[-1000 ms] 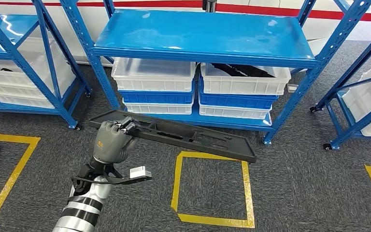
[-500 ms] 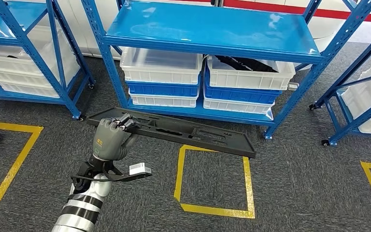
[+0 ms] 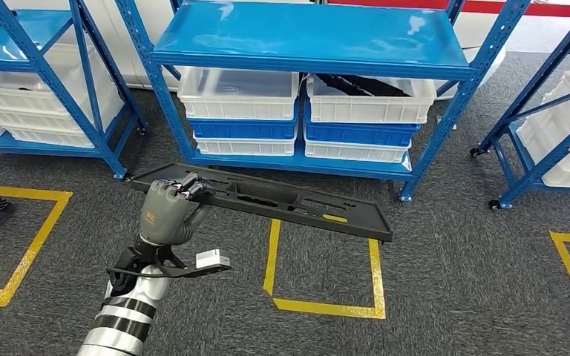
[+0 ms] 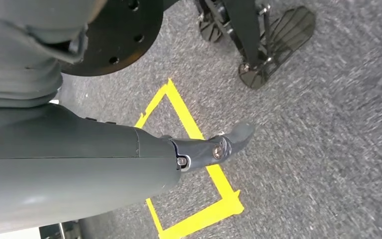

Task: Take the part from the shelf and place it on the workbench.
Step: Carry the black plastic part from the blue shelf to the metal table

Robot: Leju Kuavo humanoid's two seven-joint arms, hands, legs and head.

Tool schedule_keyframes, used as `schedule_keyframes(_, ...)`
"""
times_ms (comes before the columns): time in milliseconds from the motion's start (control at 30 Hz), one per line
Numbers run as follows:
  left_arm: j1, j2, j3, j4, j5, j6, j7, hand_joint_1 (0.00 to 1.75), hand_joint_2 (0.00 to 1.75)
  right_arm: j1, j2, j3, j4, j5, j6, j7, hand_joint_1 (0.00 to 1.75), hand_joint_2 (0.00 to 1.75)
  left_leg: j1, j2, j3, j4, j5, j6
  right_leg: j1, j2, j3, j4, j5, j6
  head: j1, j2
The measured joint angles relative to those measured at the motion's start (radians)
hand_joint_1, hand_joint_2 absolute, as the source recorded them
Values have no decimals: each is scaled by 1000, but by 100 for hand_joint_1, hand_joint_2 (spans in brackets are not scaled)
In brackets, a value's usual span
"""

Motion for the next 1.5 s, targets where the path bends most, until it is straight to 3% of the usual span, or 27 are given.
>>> schedule_keyframes(33,0,0,0,0,1,0,0,175,175,1,0,0,0,0,0,-1,0,0,0,0,36,-35,16,2,1,0,-7,1,5,2,0,0)
schedule_keyframes(100,-2,0,0,0,2,0,1,175,175,1,0,0,0,4,0,-7,0,0,-2,-1,137,-168,49,12,3,1,-17,4,13,9,0,0)
schedule_keyframes(167,-4,0,0,-1,3,0,2,175,175,1,0,0,0,12,0,-17,0,0,-9,-1,193,-252,63,22,4,0,-23,6,21,18,0,0)
schedule_keyframes(267,-4,0,0,-1,5,0,2,175,175,1,0,0,0,17,-2,-26,0,0,-15,0,190,-270,77,40,2,0,-29,6,31,39,-2,0)
schedule_keyframes(300,-5,0,0,-1,5,0,2,175,175,1,-1,0,0,18,-2,-27,0,0,-13,2,186,-275,86,49,2,0,-36,16,22,42,-1,0)
schedule_keyframes(367,-6,-1,0,-1,5,0,2,175,175,2,-2,0,0,18,-2,-28,0,0,-8,4,172,-284,105,64,1,0,-73,95,-35,39,3,0)
schedule_keyframes(433,-5,-1,0,-1,5,0,2,175,175,2,-2,0,0,18,-2,-28,0,0,-8,5,146,-284,124,68,-3,0,-125,230,-107,38,7,0)
schedule_keyframes(500,-4,-1,0,-1,5,0,2,175,175,2,-3,0,0,18,-2,-29,0,0,-6,6,120,-283,142,63,-8,0,-134,295,-128,54,7,0)
schedule_keyframes(533,-3,-1,0,-1,5,0,2,175,175,2,-4,0,0,18,-2,-29,0,0,-4,6,108,-283,152,59,-12,0,-108,268,-114,67,7,0)
schedule_keyframes(600,-3,-1,1,-1,5,0,2,175,175,0,-6,0,0,18,-2,-29,0,0,0,6,88,-281,169,45,-20,0,-10,130,-79,90,8,0)
schedule_keyframes(633,-3,-1,1,-1,5,0,2,175,175,-1,-6,0,0,18,-2,-29,0,0,0,6,81,-281,178,38,-20,3,37,63,-68,92,8,0)
schedule_keyframes(700,-4,-2,2,-2,5,0,2,175,175,-2,-5,0,0,19,-2,-30,0,0,-4,4,76,-282,193,24,-17,11,72,-1,-68,78,7,0)
schedule_keyframes(767,-4,-2,2,-2,5,-1,2,175,175,-2,-4,0,0,20,-2,-33,0,0,-2,2,75,-287,205,12,-15,14,59,-1,-59,55,2,0)
schedule_keyframes(800,-3,-2,2,-2,5,-1,2,175,175,-2,-5,0,0,21,-3,-35,0,0,1,1,70,-282,197,8,-16,12,55,0,-53,43,1,0)
schedule_keyframes(867,-2,-1,2,-2,5,-1,1,175,175,-2,-6,0,0,25,-4,-41,0,0,5,1,43,-220,124,3,-18,9,43,-1,-34,20,-4,0)
schedule_keyframes(933,0,-1,3,-2,5,-1,1,175,175,-1,-6,0,0,29,-4,-48,0,0,4,1,7,-93,26,2,-12,8,25,1,-17,7,-6,0)
schedule_keyframes(967,2,-1,3,-2,5,-1,1,175,175,0,-6,0,0,30,-2,-51,0,0,3,0,-3,-37,0,2,-8,7,16,2,-10,5,-7,0)
schedule_keyframes(1033,6,0,4,-2,5,-1,1,175,175,1,-7,0,0,32,2,-58,0,0,3,0,17,-8,2,5,-3,7,0,3,2,5,-6,0)
schedule_keyframes(1100,8,0,5,-2,5,-1,0,175,175,2,-7,0,0,34,7,-67,0,0,3,0,84,-83,36,11,-1,8,-10,5,9,8,-6,0)
schedule_keyframes(1200,10,-1,4,-5,6,0,-4,175,175,2,-8,0,0,38,15,-82,0,0,-3,-2,189,-232,57,22,3,8,-19,10,18,20,-5,0)
schedule_keyframes(1267,11,-2,5,-8,8,0,-7,175,175,1,-8,0,0,42,19,-92,0,0,-11,-2,199,-257,61,29,3,8,-24,9,27,33,-4,0)
schedule_keyframes(1333,12,-2,6,-9,12,0,-8,175,175,2,-10,0,0,43,21,-99,0,0,-12,1,192,-268,72,44,3,9,-35,12,28,44,-4,0)
schedule_keyframes(1400,12,-4,6,-10,15,0,-9,175,175,3,-12,0,0,42,24,-108,0,0,-9,8,181,-277,88,63,3,10,-67,67,-8,44,-1,0)
schedule_keyframes(1467,13,-4,7,-10,13,0,-9,175,175,3,-12,0,0,39,26,-119,0,0,-9,17,164,-277,101,72,0,9,-120,193,-77,37,3,0)
schedule_keyframes(1500,15,-4,7,-10,11,0,-9,175,175,3,-12,0,0,37,26,-123,0,0,-9,24,155,-277,106,72,-1,9,-142,252,-101,39,4,0)
